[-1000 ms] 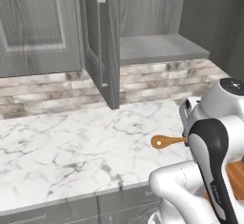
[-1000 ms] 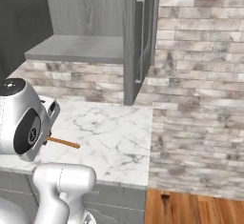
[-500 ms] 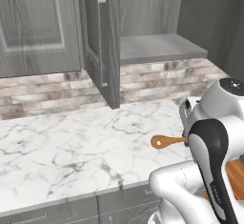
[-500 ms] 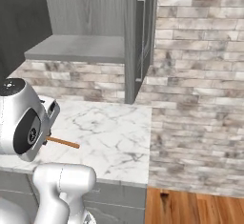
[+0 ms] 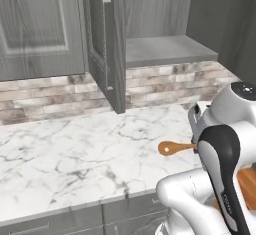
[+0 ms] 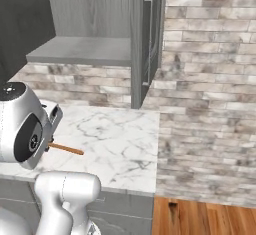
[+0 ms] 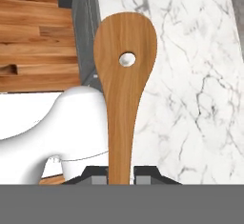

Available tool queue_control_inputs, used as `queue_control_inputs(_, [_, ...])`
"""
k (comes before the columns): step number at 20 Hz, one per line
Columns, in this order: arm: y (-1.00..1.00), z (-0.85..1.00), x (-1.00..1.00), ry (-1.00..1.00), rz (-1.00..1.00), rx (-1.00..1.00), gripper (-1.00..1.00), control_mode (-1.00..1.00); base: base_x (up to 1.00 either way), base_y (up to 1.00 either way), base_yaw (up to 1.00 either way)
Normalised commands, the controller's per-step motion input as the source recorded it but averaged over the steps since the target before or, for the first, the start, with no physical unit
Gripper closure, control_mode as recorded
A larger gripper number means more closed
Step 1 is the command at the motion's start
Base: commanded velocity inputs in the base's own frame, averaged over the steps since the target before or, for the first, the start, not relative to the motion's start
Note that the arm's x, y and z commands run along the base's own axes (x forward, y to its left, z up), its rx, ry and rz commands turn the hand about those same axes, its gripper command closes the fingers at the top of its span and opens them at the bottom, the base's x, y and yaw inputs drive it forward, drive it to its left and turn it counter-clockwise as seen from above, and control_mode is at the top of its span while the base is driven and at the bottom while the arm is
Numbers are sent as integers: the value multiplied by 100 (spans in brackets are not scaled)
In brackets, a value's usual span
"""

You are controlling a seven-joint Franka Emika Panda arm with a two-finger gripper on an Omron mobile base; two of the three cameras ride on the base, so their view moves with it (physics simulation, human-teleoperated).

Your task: Organize the utensils by type. Pick up the wooden spoons from the counter and place them in the open cabinet. Then pick up the metallic utensils from the counter and place them in the open drawer.

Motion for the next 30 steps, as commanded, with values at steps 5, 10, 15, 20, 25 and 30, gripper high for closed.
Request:
queue_control_inputs(5, [0,29,-2,-17,7,-4,100,-100,0,0,0])
queue_control_inputs(10, [0,57,-1,-18,2,-12,100,-100,0,0,0])
queue_control_inputs(15, [-4,70,6,-5,3,-5,100,-100,0,0,0])
queue_control_inputs(20, [-13,67,4,-25,22,-2,100,-100,0,0,0])
queue_control_inputs(25, [-5,54,18,-28,27,-2,100,-100,0,0,0])
queue_control_inputs(30, [0,53,35,-5,7,-4,100,-100,0,0,0])
